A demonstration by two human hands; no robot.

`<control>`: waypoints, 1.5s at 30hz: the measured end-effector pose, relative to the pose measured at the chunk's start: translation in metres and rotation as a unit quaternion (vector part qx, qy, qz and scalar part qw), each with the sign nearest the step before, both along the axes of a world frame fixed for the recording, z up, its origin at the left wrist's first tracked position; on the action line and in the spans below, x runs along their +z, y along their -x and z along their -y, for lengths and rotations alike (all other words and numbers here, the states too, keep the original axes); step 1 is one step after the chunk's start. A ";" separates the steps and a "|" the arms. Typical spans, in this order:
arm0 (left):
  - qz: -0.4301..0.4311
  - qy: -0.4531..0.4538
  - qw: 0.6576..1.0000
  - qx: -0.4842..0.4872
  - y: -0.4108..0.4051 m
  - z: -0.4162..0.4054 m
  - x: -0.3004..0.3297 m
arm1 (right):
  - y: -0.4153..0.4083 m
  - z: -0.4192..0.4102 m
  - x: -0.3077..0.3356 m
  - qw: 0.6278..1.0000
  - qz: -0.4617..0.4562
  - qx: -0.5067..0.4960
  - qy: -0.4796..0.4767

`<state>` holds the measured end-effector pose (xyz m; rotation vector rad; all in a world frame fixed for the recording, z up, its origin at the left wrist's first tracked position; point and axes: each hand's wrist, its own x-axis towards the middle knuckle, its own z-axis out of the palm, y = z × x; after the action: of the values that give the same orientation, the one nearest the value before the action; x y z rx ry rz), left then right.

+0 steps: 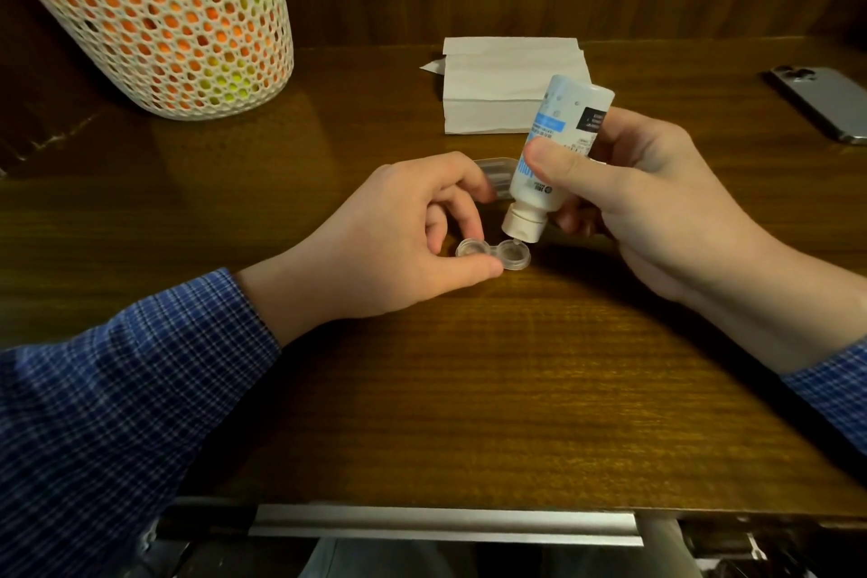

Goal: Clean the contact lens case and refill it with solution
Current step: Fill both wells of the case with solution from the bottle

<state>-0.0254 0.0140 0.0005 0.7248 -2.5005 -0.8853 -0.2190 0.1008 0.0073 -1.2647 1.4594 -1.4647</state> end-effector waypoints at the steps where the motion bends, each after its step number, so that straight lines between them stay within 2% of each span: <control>1: 0.000 -0.001 1.000 0.001 0.000 0.000 0.000 | 0.000 0.000 0.000 1.000 -0.001 0.000 -0.002; 37: 0.001 0.001 1.000 -0.001 0.000 0.001 0.000 | 0.000 -0.002 0.001 1.000 -0.004 0.010 0.003; 45: 0.000 -0.005 1.000 0.002 -0.001 0.001 0.000 | 0.002 -0.001 0.001 1.000 0.028 0.010 -0.003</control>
<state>-0.0248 0.0130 0.0003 0.7334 -2.4955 -0.8961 -0.2207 0.1016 0.0080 -1.2216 1.4091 -1.4693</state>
